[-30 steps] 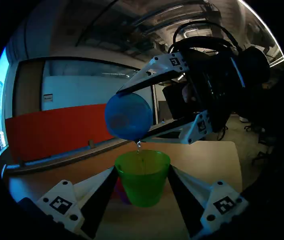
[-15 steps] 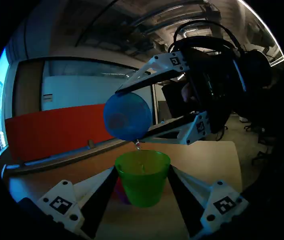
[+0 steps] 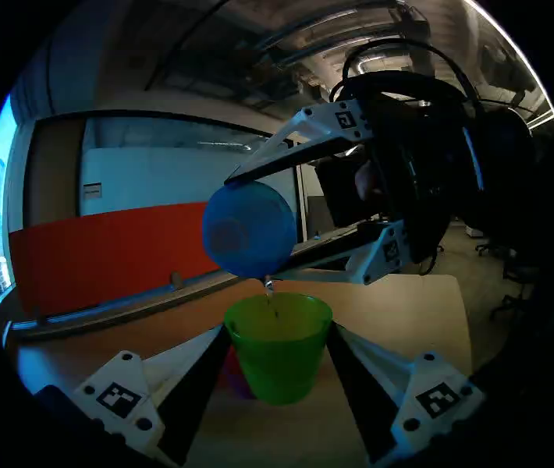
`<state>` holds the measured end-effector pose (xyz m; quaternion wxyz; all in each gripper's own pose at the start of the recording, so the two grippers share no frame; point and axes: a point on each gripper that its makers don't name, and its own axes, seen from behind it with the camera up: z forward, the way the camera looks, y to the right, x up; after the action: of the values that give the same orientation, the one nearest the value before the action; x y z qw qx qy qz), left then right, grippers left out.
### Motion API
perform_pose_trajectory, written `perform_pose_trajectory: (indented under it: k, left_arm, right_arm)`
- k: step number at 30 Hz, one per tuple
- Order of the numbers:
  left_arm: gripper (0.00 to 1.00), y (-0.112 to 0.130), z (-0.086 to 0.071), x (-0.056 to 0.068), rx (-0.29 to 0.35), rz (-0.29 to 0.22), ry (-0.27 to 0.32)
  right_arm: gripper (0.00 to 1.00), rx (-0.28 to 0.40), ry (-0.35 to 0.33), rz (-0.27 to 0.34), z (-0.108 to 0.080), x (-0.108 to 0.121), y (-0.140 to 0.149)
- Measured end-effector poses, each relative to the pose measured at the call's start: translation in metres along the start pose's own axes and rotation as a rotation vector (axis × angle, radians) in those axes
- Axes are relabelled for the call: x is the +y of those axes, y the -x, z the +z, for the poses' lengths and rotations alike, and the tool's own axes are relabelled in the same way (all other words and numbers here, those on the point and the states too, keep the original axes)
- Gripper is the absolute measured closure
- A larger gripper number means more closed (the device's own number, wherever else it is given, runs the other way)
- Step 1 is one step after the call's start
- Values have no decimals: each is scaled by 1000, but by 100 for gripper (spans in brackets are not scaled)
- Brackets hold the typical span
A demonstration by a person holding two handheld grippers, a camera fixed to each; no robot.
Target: Pour water
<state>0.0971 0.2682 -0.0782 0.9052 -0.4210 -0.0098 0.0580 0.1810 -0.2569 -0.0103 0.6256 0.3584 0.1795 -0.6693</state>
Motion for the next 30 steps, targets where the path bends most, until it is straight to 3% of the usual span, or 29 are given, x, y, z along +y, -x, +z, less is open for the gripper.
perform_pose_trajectory:
  k: [30]
  left_arm:
    - [14,2,3,-2,0,-10,-11]
  right_arm:
    - [7,-16,48,-70,-9,0,-1]
